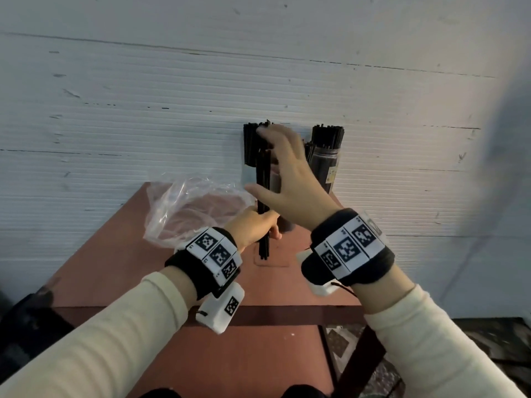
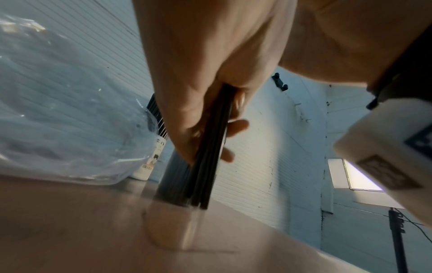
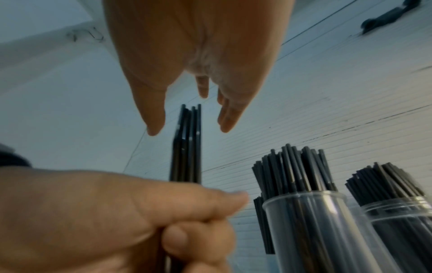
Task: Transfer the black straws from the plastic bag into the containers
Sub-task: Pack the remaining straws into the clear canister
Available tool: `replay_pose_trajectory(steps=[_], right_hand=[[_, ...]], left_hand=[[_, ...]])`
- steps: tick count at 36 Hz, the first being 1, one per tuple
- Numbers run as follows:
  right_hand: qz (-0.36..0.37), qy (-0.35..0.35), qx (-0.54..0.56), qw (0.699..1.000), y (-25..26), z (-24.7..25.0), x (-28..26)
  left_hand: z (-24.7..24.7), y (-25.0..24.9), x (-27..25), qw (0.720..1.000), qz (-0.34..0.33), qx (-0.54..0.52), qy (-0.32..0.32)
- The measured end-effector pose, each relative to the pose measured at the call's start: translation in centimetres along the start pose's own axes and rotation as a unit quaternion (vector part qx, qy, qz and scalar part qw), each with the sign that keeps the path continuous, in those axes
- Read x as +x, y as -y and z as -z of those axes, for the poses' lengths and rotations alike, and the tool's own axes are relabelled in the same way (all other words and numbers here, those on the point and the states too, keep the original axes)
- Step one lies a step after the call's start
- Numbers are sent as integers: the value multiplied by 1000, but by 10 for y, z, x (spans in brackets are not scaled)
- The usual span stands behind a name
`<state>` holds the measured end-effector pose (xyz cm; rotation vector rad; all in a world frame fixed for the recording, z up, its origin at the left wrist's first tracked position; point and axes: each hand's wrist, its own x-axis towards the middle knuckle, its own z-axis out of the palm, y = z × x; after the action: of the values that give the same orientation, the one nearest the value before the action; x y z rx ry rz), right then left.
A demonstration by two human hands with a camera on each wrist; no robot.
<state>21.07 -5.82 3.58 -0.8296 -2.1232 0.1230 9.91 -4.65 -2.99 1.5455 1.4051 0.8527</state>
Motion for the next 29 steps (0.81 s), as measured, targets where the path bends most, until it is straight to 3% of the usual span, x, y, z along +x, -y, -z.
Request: replay_pose_trajectory(steps=[3, 6, 9, 11, 15, 18, 20, 22, 24, 26, 29], right_hand=[[-63, -25, 5, 998, -2, 14, -5], [-103, 63, 11, 993, -13, 24, -8], [-80, 143, 73, 984, -19, 22, -13], [-51, 137, 75, 986, -19, 21, -12], [-16, 92, 80, 992, -22, 39, 1], [-39, 23, 93, 995, -32, 61, 19], [-62, -18, 97, 993, -41, 77, 33], [-85, -49, 110, 989, -49, 93, 45], [-106, -75, 129, 983, -57, 104, 56], [-119, -81, 140, 980, -65, 110, 66], [-136, -66, 143, 978, -77, 109, 80]], left_hand=[[5, -15, -9, 997, -82, -8, 8], [9, -26, -21, 986, -144, 10, 87], [8, -30, -24, 976, -139, 15, 168], [4, -35, -23, 977, -141, 27, 160], [1, -46, -20, 971, -215, 40, 94], [2, -44, 0, 976, -215, -36, -21], [2, -44, 16, 962, -242, -37, -118], [4, -45, 34, 957, -239, -25, -162], [8, -45, 54, 970, -200, -36, -130], [12, -45, 69, 986, -155, -21, -56], [15, -45, 87, 990, -138, 26, 0]])
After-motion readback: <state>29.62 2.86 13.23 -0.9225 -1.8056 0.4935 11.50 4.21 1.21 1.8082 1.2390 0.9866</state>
